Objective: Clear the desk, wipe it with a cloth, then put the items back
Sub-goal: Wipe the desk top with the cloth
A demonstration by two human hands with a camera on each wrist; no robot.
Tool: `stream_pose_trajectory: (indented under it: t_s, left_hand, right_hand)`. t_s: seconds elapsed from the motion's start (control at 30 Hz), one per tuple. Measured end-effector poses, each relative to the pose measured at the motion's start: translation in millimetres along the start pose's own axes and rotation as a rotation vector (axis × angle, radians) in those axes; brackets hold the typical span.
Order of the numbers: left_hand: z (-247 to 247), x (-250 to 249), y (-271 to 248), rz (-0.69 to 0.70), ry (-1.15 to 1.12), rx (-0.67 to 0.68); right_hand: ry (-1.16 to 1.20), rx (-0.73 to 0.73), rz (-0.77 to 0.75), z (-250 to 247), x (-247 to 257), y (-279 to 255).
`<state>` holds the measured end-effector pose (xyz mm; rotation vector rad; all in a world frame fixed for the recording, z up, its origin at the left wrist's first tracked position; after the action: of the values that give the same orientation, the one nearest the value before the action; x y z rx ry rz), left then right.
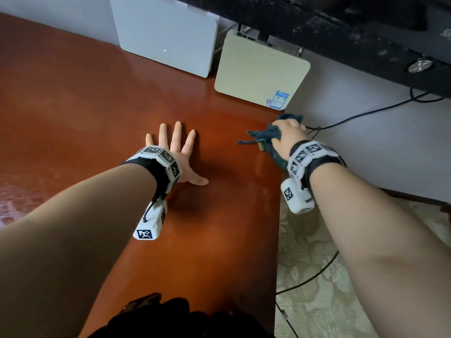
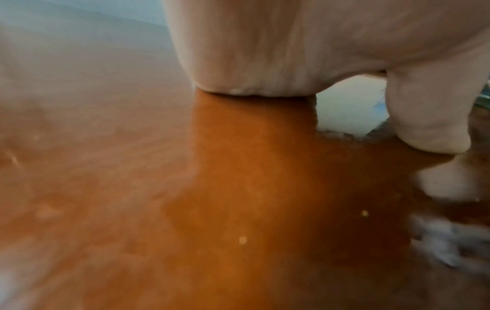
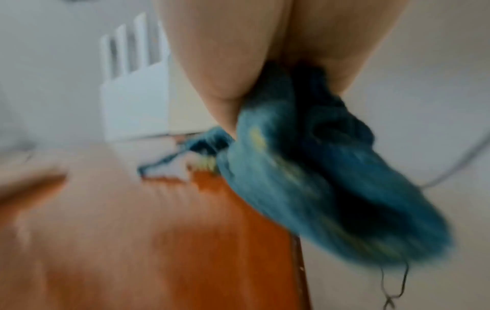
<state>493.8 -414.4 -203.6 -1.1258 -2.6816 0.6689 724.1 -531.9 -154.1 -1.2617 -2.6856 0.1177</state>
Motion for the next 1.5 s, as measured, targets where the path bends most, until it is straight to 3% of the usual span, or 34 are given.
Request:
stream_pose_trajectory:
  t_s: [0.1, 0.17, 0.23, 0.33, 0.4, 0.5, 0.6, 0.77, 0.87, 1.03, 1.17, 1.3, 1.4, 1.5]
  left_hand:
    - [-1, -1, 0, 0.001, -0.01, 0.011]
    - [-1, -2, 0, 0.014, -0.02, 0.006]
    - [-4, -2, -2, 0.039, -0.028, -0.016]
    - [-8, 4, -8, 0.102, -0.09, -0.055]
    - [-4, 16, -13, 0.146, -0.074, -0.05]
    - [5, 42, -30, 0.151, 0.005, -0.099]
    - [13, 64, -48, 0.12, 0.024, -0.148]
    - [20, 75, -64, 0.155, 0.065, -0.092]
    - [24, 65, -83, 0.193, 0.098, -0.065]
    - [53, 42, -136, 0.264, 0.143, -0.048]
    - [67, 27, -172, 0.246, 0.12, -0.057]
    - [75, 16, -198, 0.213, 0.092, -0.097]
    - [83, 18, -219, 0.19, 0.067, -0.121]
    - [93, 30, -237, 0.147, 0.064, -0.099]
  right_hand:
    - [0.218, -0.095, 0.207, -27, -25, -9]
    - [0.351, -0.193, 0.22, -45, -13, -20]
    - [0.321, -0.161, 0.127, -41, 19, -39]
    - [0.032, 0.032, -0.072, 7, 59, -74]
    - [-0.04, 0.076, -0.095, 27, 71, -90]
    - [0.004, 0.079, -0.154, 35, 98, -106]
    - [0.011, 0.125, -0.346, 44, 138, -137]
    - [-0.057, 0.037, -0.474, 48, 145, -192]
    - [-0.014, 0.089, -0.351, 53, 102, -219]
    - [0.003, 0.053, 0.154, 33, -14, -236]
    - [0.164, -0.049, 0.268, 0, -28, -233]
    - [0.302, -0.158, 0.024, -19, 41, -237]
    - [0.089, -0.021, -0.247, 15, 98, -259]
    - [-0.03, 0.03, -0.331, 45, 108, -280]
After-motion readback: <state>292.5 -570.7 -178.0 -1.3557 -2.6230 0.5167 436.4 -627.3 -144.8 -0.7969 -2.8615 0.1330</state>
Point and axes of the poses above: each hand's wrist, its own y-axis towards the middle knuckle, its own z-axis out of the palm, x = y × z, the point moved 10 cm from there along y, towards the middle knuckle, and after that the axes turned 15 degrees about -x, right-handed, at the moved point
